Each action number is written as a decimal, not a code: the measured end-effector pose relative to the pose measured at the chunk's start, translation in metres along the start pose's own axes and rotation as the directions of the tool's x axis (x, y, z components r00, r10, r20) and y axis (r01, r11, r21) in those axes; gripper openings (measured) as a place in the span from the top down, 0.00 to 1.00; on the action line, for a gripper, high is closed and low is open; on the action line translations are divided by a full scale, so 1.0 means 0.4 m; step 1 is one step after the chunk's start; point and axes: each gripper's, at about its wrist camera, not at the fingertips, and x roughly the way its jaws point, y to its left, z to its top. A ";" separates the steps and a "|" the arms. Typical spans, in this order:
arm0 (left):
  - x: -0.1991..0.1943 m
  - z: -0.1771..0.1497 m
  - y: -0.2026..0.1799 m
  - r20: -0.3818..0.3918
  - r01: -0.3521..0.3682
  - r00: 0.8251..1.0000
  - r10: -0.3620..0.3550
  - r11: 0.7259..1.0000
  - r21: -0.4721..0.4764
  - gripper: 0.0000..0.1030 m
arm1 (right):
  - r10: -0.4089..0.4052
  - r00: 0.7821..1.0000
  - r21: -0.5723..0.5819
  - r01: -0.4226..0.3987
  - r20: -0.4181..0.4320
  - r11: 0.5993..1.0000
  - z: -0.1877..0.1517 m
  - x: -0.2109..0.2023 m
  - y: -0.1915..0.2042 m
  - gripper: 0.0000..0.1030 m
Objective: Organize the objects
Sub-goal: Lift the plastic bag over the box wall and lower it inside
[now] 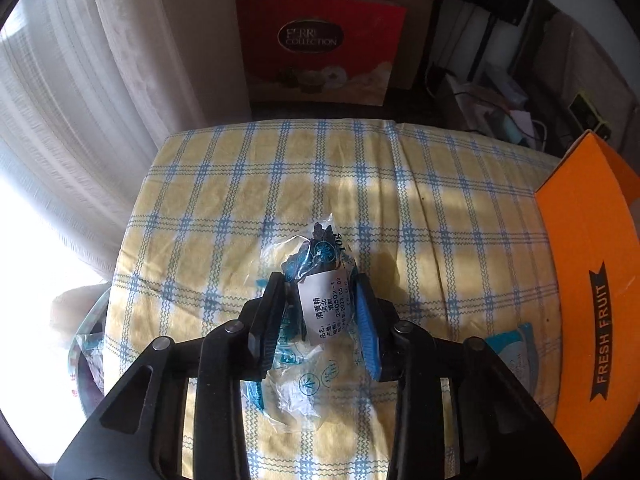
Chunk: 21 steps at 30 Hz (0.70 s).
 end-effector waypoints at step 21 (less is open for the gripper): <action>-0.359 -0.059 -0.186 0.181 0.241 0.944 -0.277 0.950 0.200 0.73 | -0.001 1.000 0.000 0.001 0.000 1.000 0.000 0.000 0.001 0.78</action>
